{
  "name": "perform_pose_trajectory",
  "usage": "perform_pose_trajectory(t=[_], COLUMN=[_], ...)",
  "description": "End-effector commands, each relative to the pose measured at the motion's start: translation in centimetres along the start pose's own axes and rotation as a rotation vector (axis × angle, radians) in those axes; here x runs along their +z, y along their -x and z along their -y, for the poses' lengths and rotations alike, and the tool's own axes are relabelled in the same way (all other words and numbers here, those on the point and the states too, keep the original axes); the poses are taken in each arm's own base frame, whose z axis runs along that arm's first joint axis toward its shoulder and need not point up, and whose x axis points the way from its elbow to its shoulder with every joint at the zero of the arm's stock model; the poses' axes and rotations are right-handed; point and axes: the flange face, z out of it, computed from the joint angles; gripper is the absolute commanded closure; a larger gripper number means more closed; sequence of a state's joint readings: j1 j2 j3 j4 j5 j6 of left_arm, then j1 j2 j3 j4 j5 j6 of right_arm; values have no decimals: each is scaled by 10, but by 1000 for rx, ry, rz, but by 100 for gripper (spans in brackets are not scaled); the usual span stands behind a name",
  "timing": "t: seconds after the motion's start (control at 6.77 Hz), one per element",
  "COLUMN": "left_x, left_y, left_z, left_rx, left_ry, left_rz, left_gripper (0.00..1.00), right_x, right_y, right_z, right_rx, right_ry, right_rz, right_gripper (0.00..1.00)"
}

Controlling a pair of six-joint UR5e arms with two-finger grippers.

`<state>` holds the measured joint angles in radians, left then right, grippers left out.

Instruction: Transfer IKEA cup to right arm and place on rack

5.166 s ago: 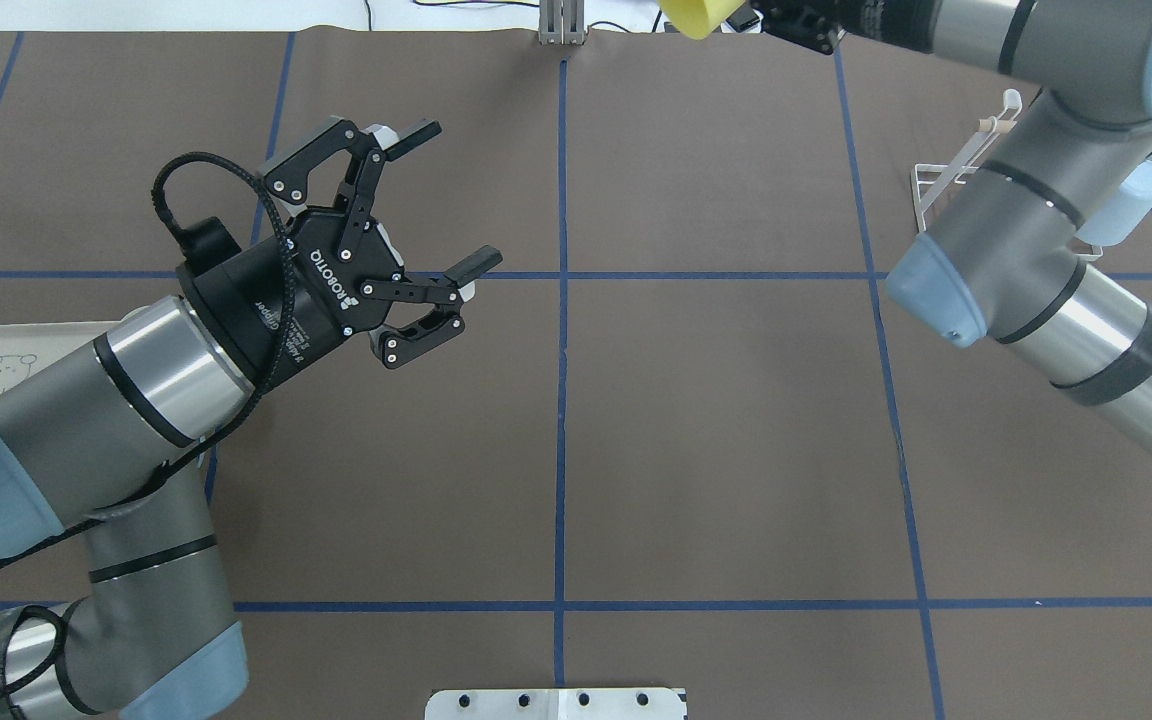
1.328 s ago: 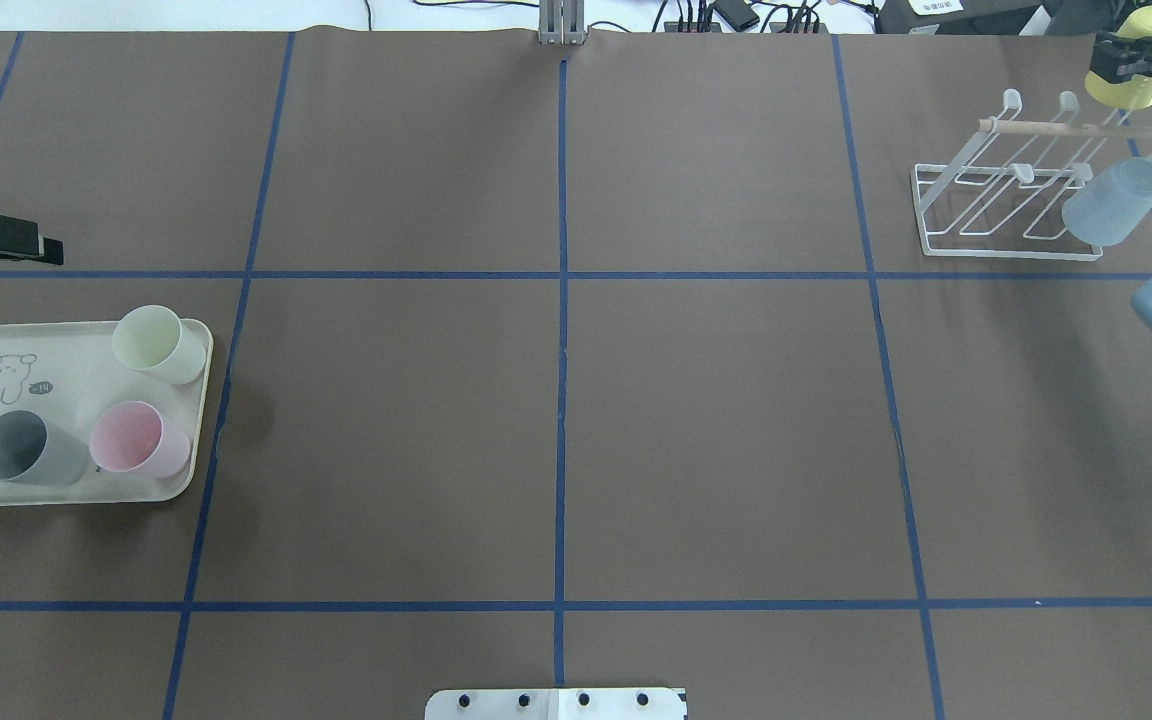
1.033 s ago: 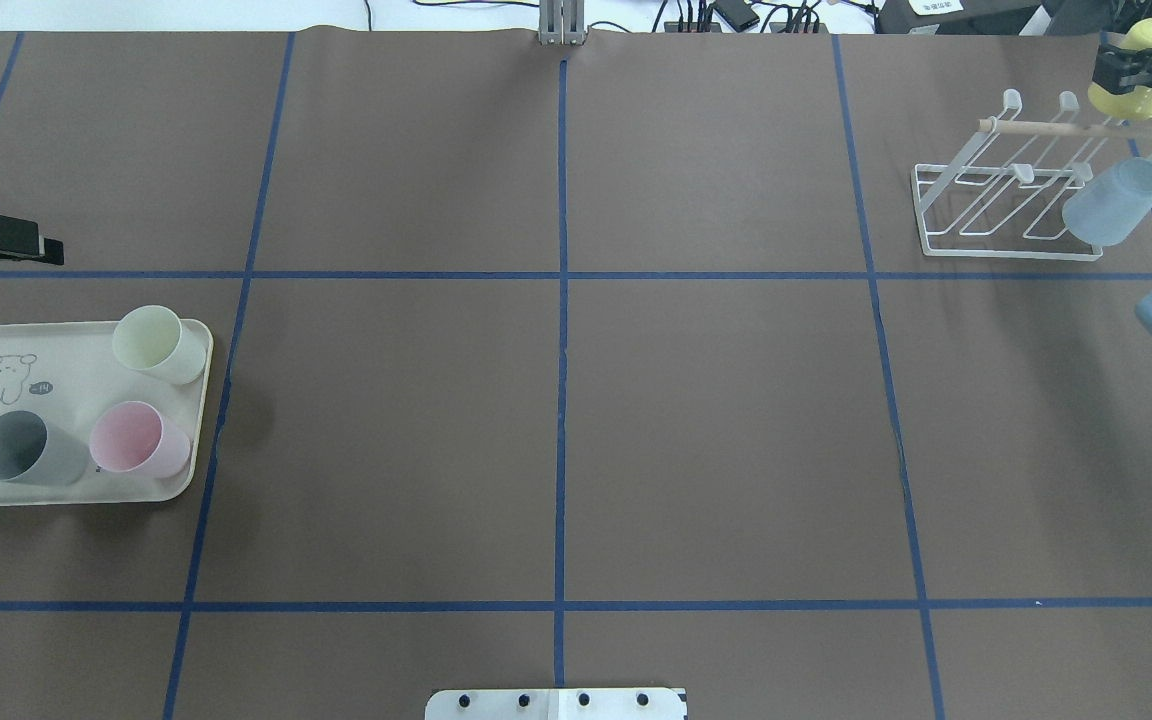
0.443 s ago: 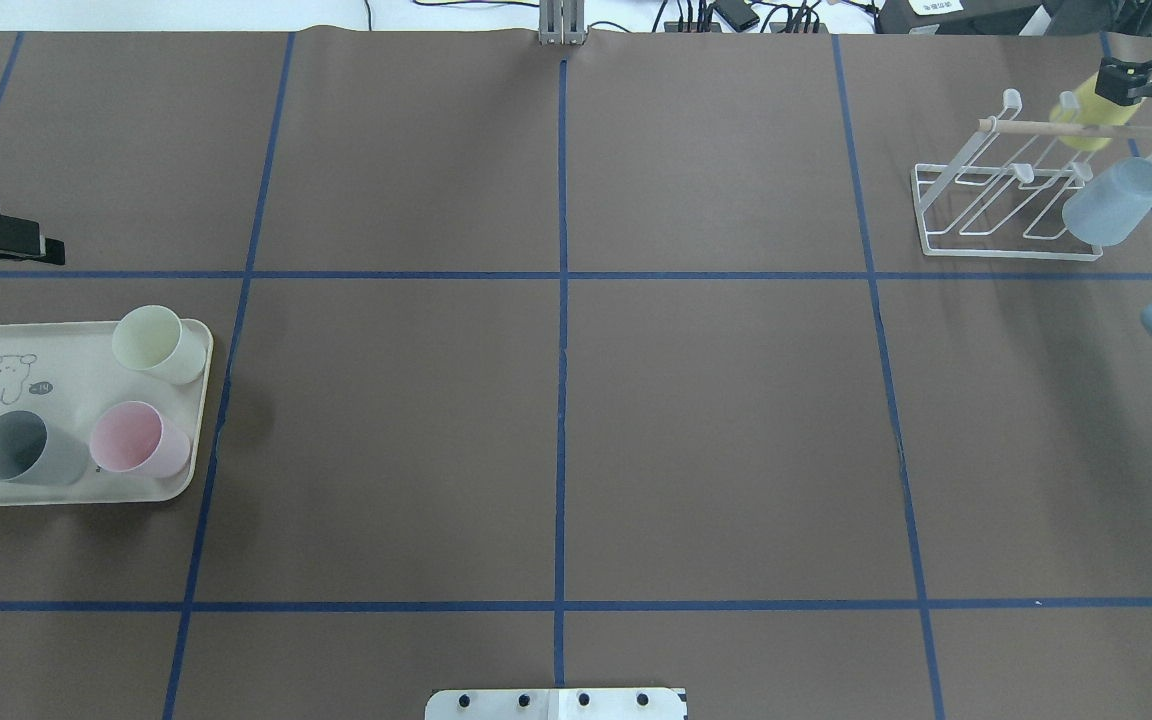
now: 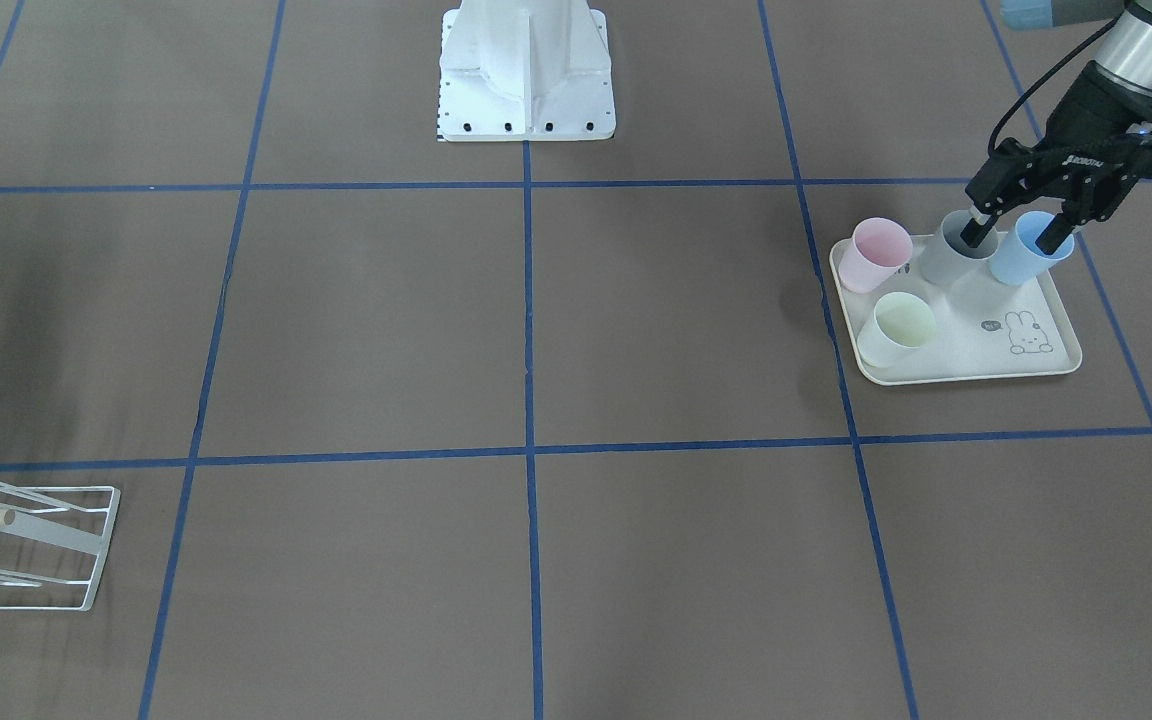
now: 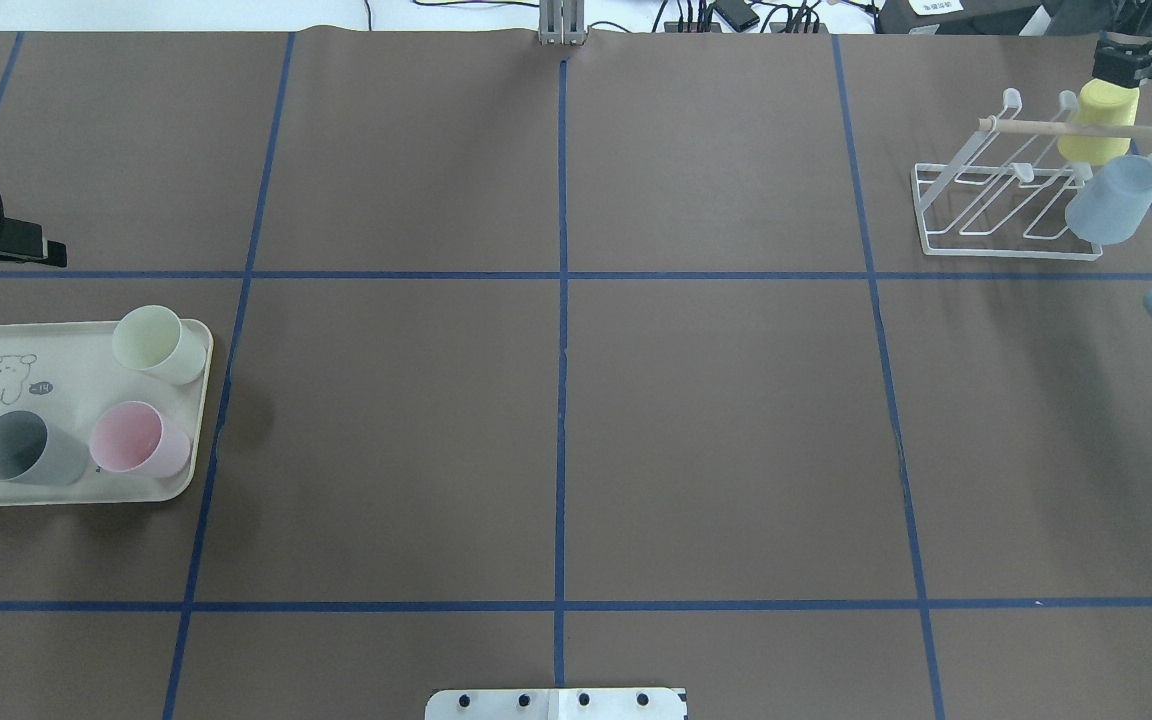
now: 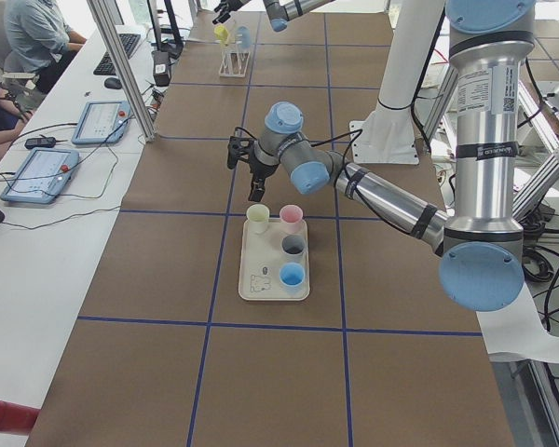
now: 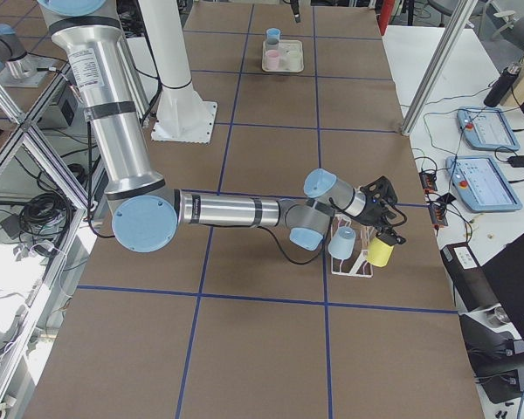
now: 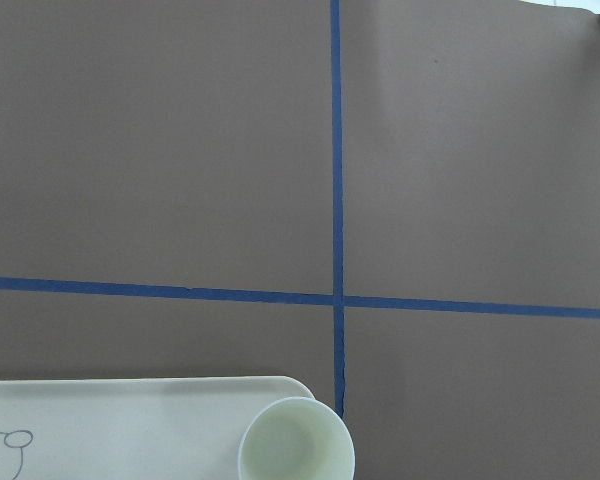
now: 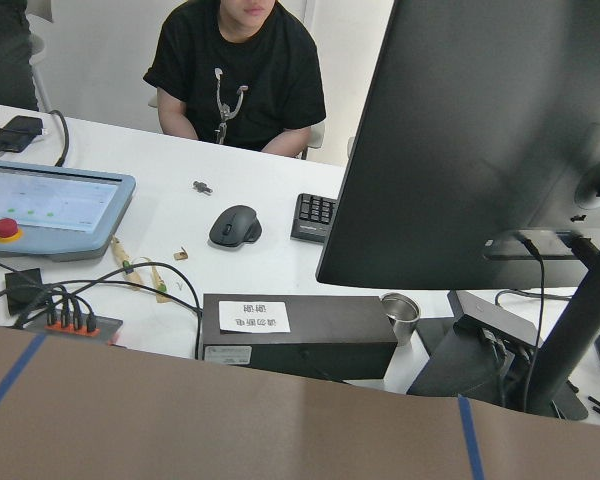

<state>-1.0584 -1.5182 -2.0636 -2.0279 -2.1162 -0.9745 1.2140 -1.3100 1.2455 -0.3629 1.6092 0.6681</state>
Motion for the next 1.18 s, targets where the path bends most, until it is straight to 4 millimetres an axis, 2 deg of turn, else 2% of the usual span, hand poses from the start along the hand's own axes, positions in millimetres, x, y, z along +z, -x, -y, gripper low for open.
perform_pose_trajectory(t=[0.0,0.3,0.44,0.59,0.89,1.03], left_x=[38,74,82,94,131,144], left_y=[20,35,38,34,17,13], left_z=[5,14,16,20,5,2], left_rx=[20,4,-4,-1,29,35], left_ry=[79,149,161,169,235,253], left_rz=[41,45,49,52,56,60], left_gripper=[0,1,2,2,2,3], right_x=[-27,-56,-69,-75,-87,-91], right_y=[-4,31,45,59,81,91], right_z=[40,82,96,105,113,113], right_rx=[84,232,346,382,426,444], right_ry=[26,71,69,95,107,117], right_rz=[130,218,248,300,353,376], right_gripper=[0,0,0,0,0,0])
